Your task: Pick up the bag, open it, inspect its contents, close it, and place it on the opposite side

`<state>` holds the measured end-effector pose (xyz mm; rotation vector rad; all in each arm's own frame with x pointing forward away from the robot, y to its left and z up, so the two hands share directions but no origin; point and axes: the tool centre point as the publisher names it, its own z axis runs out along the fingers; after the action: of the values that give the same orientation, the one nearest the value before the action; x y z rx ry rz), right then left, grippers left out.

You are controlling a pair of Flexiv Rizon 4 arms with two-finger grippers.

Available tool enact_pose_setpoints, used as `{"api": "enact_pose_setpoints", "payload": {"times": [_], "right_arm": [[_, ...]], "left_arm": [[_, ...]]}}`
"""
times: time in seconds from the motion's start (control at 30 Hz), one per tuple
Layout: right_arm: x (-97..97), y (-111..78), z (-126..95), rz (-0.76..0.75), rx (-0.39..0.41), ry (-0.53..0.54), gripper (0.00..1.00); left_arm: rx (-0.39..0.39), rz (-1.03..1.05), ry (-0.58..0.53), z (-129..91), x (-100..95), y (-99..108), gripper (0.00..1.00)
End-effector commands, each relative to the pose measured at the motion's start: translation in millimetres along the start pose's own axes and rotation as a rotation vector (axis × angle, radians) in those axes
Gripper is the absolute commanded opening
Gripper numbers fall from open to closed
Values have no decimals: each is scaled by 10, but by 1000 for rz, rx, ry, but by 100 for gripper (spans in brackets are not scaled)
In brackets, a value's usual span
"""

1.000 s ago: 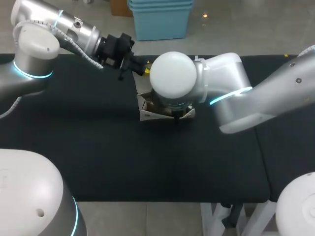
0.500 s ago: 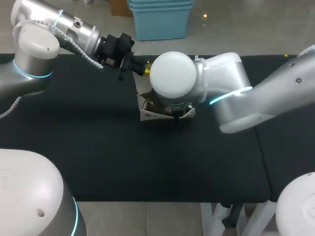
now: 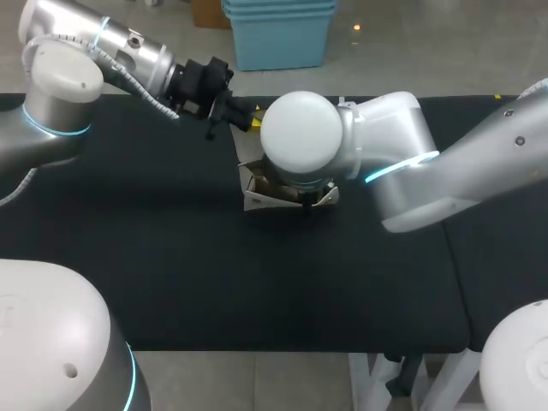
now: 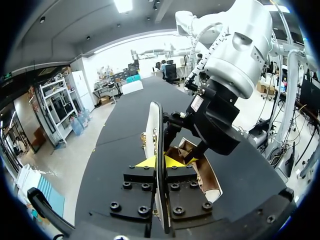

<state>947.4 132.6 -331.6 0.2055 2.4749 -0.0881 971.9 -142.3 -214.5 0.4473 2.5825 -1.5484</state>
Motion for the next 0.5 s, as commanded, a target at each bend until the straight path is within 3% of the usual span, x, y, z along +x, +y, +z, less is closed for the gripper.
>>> {"api": "enact_pose_setpoints", "payload": {"times": [0.03, 0.5], "right_arm": [[56, -62, 87, 3, -5, -8, 100], [34, -47, 79, 13, -15, -17, 100]], "left_arm": [[5, 1, 1, -68, 2, 8, 0], [5, 1, 1, -68, 2, 8, 0]]}}
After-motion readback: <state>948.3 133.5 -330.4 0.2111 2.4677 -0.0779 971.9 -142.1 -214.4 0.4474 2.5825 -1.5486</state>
